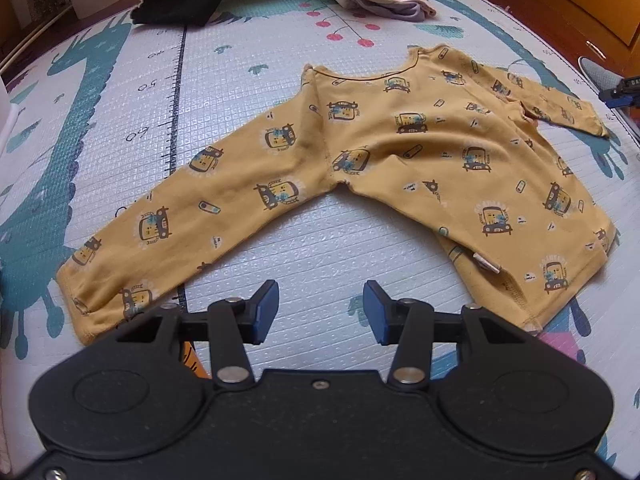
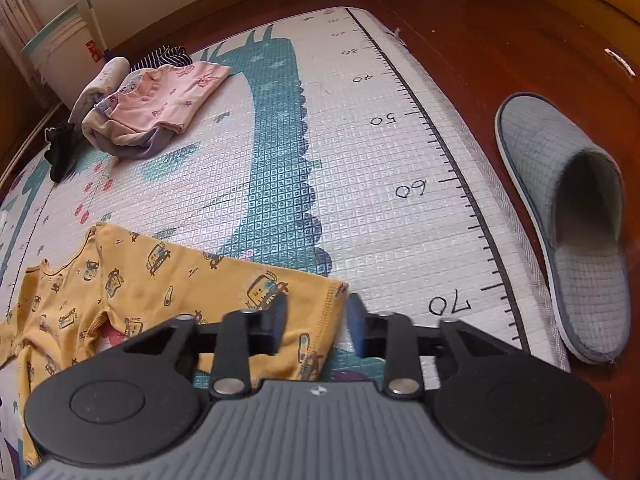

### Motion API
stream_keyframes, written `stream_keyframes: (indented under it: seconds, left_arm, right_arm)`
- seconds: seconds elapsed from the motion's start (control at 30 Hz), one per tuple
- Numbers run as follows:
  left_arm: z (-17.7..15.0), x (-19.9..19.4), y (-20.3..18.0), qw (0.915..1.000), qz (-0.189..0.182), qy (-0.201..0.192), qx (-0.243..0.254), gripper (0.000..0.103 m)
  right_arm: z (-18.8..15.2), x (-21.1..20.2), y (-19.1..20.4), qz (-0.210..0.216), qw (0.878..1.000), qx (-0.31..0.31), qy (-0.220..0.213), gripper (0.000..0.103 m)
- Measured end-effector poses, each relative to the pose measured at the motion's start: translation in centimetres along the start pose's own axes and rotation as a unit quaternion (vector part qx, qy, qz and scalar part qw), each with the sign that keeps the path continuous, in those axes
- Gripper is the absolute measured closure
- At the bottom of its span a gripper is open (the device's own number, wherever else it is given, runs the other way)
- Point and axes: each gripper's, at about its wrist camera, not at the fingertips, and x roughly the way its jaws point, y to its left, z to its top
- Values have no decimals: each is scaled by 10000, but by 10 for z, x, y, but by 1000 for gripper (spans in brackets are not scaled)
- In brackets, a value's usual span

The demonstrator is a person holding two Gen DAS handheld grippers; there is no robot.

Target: Fold clothes

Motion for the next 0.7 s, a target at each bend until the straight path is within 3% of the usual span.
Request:
stream_keyframes:
  seconds: [0.13,0.17,0.23,0.43,0.53,0.6,0.7]
  left_arm:
    - [-1,2,-4,10000,-24,46,44,58]
    - [-1,3,-4,10000,-27,61,56,58]
    - [-1,4,-5,9999,-32,80,71,58]
    - [-1,5,-3,9999,-45,71,59,58]
    - [-2,4,-3,9999,-77,56,80,58]
    - [-3,3,-4,9999,-110,40,82,58]
    - [-2,-1,-7,9994,-335,-12,1,58]
  right_arm:
    - [3,21,3,-175,9996,-116,179,61]
    - [2,26,3,-207,9995,-122,227,67]
    - [-2,33,6,-291,9988,-294,267,93]
    - [-10,26,-1,-467,9987,-16,183,95]
    - [-11,24,2,-656,9974,-163,242,93]
    - [-10,17,4,-880,9959,-206,70,78]
    - [-11,2,22,-881,9934,-686,-243,77]
